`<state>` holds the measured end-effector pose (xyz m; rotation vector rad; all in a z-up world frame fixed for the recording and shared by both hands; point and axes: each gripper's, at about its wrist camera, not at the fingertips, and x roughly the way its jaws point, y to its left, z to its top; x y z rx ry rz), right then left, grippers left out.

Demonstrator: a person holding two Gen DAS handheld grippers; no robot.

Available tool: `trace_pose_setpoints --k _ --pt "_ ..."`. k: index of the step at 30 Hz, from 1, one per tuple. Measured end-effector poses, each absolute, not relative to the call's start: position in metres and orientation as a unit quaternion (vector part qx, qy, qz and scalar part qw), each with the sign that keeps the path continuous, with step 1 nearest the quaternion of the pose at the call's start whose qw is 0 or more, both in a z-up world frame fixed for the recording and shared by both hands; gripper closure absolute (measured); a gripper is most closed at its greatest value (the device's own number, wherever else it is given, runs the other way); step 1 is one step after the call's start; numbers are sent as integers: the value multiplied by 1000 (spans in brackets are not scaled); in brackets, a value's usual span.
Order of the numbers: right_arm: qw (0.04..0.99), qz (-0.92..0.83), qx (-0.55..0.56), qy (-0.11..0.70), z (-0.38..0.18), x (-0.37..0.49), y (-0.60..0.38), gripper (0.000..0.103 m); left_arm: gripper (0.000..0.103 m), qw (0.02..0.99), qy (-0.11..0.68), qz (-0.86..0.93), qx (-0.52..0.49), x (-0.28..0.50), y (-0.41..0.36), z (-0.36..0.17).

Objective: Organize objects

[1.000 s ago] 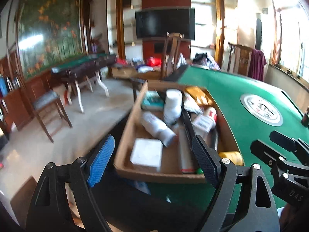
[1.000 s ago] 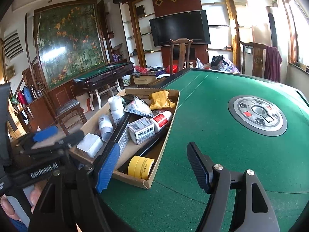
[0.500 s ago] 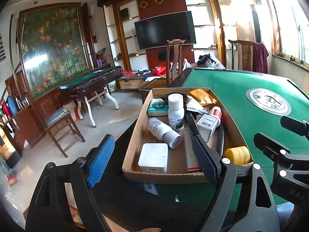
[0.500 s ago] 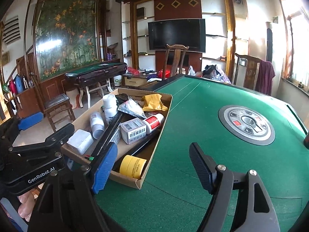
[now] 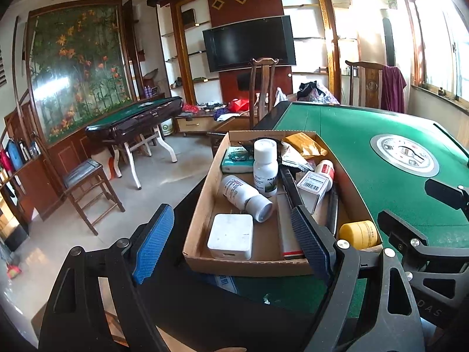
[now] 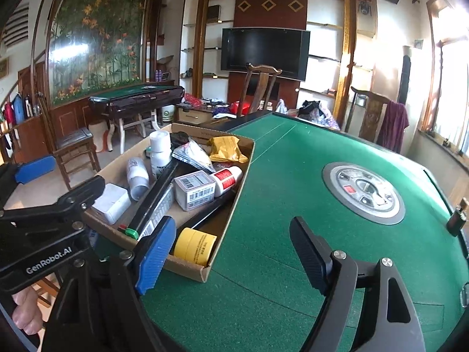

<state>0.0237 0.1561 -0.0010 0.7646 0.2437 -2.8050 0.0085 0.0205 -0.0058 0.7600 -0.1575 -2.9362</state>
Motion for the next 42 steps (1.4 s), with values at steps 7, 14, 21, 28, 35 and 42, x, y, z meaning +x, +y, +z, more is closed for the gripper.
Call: trace_pose_setpoints --k 7,14,21,28,35,42 --pt "98 -956 254 107 -3 25 148 22 19 49 -52 -966 249 9 23 -7" --pt "101 -956 251 109 -5 27 146 22 19 42 -46 -965 254 8 21 -8" --pt "103 -956 254 108 -6 27 145 22 19 43 -46 -964 259 6 21 -10" --pt "107 -955 257 99 -8 26 146 22 19 46 -49 -964 256 6 21 -10" --pt "108 -956 257 95 -7 26 146 22 19 43 -46 -964 258 6 20 -11" --pt "108 -956 256 95 -7 26 145 22 19 44 -42 -964 257 7 18 -11"
